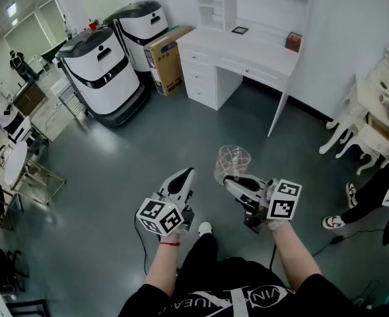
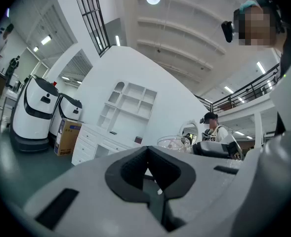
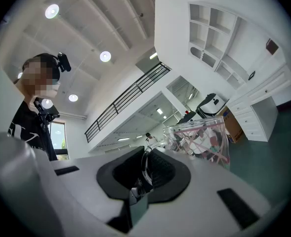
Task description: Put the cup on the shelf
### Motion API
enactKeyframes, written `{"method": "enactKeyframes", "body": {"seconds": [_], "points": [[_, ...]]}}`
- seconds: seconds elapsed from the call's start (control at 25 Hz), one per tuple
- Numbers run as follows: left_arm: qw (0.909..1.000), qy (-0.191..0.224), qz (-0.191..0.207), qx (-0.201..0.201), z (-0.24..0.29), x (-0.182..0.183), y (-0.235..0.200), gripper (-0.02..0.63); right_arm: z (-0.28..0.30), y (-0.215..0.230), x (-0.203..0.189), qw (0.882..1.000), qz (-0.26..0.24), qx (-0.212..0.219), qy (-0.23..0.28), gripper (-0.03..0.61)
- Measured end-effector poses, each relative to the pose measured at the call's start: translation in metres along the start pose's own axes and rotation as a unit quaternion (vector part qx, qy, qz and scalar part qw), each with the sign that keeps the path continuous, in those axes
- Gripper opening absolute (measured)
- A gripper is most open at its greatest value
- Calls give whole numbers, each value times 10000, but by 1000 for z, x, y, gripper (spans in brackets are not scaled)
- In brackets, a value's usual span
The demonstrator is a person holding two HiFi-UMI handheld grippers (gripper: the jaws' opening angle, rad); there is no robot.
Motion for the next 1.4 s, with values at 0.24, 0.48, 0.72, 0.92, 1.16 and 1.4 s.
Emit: {"method": "enactKeyframes", "body": {"seconds": [0.24,0.48,0.72,0.92,1.16,1.4], "points": [[9998,-120,-134,-28,37,-17,-26,5,14,38,15,9998,72,-117,-122,20],[9998,-100,-110,-123,94,-7,-84,5,53,89,60,9997,57,-155,-162,20],[9995,-164,-100,-232,136,-1,-153,5,105,135,96,9998,63,-173,-56,20],[9993,-119,-91,-340,168,3,-205,5,144,171,122,9997,-16,-226,31,20],[9991,-104,-102,-398,196,4,-248,6,173,202,150,9994,22,-206,293,20],[9990,-94,-133,-416,208,5,-275,5,193,224,164,9989,135,-215,382,20]]}}
Point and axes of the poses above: the fingertips, and each gripper's own axes: z forward along the fingers, y to its right, x out of its top, the point moved 4 cm from there along -z, backward along the fingers, and after that the axes turned 13 degrees about z, right-handed, at the moved point
